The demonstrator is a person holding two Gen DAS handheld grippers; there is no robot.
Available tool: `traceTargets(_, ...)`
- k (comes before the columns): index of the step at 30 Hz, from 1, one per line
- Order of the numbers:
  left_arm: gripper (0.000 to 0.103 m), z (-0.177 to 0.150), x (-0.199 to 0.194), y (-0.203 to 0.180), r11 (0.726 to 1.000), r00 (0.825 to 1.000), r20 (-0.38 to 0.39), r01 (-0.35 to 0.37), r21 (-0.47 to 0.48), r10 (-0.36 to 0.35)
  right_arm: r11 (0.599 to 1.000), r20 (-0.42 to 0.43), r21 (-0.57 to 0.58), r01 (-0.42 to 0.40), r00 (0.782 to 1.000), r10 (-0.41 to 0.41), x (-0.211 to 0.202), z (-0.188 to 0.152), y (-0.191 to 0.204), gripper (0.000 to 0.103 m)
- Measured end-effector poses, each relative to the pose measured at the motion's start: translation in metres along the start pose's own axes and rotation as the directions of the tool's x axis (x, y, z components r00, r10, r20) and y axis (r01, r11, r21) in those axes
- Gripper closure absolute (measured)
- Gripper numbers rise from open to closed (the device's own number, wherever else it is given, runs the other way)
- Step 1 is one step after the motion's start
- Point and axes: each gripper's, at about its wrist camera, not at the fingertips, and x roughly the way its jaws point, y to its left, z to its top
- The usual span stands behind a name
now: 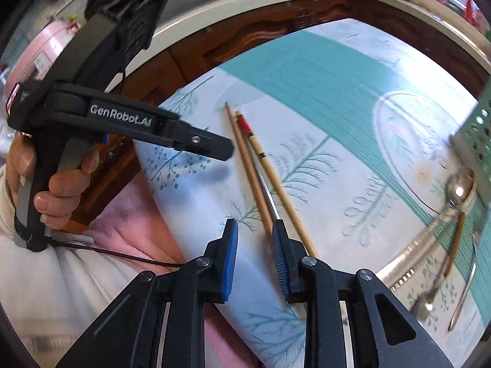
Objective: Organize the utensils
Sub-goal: 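Bring both tools to the brown and red-banded chopsticks on the cloth, then grasp the plain brown chopstick upright with the right tool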
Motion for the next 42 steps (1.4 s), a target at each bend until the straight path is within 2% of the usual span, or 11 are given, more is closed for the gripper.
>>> traceTargets(4, 0.066, 0.000, 0.002, 0.000, 1.000, 1.000, 0.004, 0.005, -0.005, -0.005, 0.999, -0.035, -0.039, 0.008, 0.999, -0.009, 0.014, 0.010, 0.005, 0.082)
traceTargets(6, 0.066, 0.001, -0.002, 0.004, 1.000, 1.000, 0.010, 0.007, -0.008, -0.007, 0.998, -0.053, -0.059, 0.010, 0.999, -0.013, 0.020, 0.013, 0.008, 0.087)
traceTargets(13, 0.066, 0.003, -0.007, 0.012, 0.999, 0.999, 0.023, 0.023, -0.025, -0.023, 0.994, -0.101, -0.098, 0.040, 0.994, -0.049, 0.036, 0.024, 0.009, 0.088)
traceTargets(25, 0.066, 0.000, -0.015, 0.024, 0.998, 0.998, 0.042, 0.046, -0.047, -0.044, 0.960, -0.168, -0.262, 0.101, 0.975, -0.148, 0.063, 0.055, 0.034, 0.088)
traceTargets(29, 0.066, -0.001, -0.019, 0.027, 0.998, 0.998, 0.053, 0.041, -0.051, -0.038, 0.949, -0.195, -0.298, 0.100, 0.967, -0.163, 0.071, 0.061, 0.037, 0.096)
traceTargets(31, 0.066, -0.002, -0.022, 0.029, 0.998, 0.998, 0.060, 0.040, -0.052, -0.036, 0.947, -0.201, -0.305, 0.097, 0.966, -0.164, 0.071, 0.062, 0.039, 0.097)
traceTargets(36, 0.066, -0.003, -0.028, 0.030, 0.998, 0.997, 0.077, 0.036, -0.055, -0.032, 0.967, -0.154, -0.249, 0.058, 0.983, -0.099, 0.052, 0.058, 0.033, 0.097)
traceTargets(42, 0.066, -0.004, -0.030, 0.021, 1.000, 0.997, 0.079, 0.019, -0.019, -0.018, 0.996, -0.040, -0.089, 0.027, 0.999, -0.031, 0.013, 0.056, 0.005, 0.097)
